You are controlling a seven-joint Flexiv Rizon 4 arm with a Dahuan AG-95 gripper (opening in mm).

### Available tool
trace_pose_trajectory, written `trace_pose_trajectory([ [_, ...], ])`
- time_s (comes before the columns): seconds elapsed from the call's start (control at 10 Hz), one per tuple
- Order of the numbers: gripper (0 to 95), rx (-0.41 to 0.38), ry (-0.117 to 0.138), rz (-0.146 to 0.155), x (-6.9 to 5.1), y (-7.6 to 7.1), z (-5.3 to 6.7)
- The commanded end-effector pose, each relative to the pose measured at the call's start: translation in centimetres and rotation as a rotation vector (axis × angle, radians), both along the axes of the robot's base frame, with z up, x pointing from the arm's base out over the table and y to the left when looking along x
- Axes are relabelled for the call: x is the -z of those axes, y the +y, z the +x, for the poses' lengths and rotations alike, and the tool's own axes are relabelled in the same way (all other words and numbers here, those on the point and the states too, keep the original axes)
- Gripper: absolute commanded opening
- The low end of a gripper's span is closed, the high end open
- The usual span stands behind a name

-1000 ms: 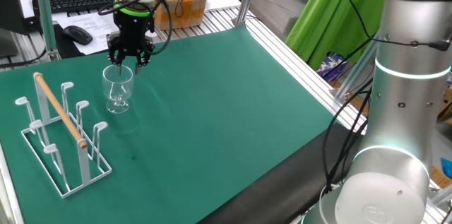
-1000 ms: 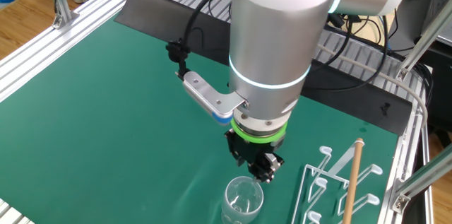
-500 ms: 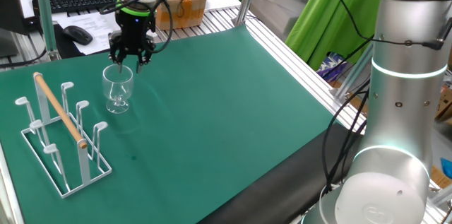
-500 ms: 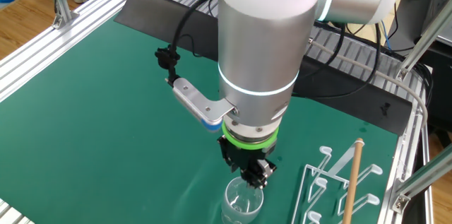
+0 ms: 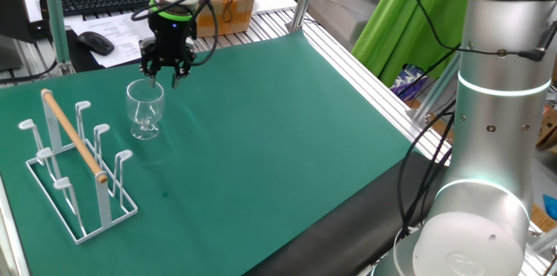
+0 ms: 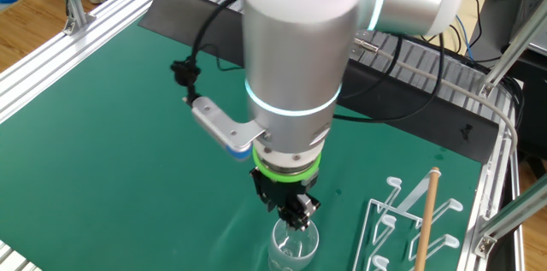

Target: Put the cup on the cup rack

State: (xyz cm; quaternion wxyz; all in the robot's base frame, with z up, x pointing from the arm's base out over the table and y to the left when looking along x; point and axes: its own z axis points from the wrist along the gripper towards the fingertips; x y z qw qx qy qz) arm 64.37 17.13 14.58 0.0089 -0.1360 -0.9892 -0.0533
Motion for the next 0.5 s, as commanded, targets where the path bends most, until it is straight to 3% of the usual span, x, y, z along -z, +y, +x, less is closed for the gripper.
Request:
trace_pose_trajectory([
  [0.1, 38.0, 0.005, -0.019, -0.003, 0.6, 0.0, 0.2],
  [0.5, 38.0, -0.005, -0.035, 0.005, 2.1, -0.6, 0.6],
])
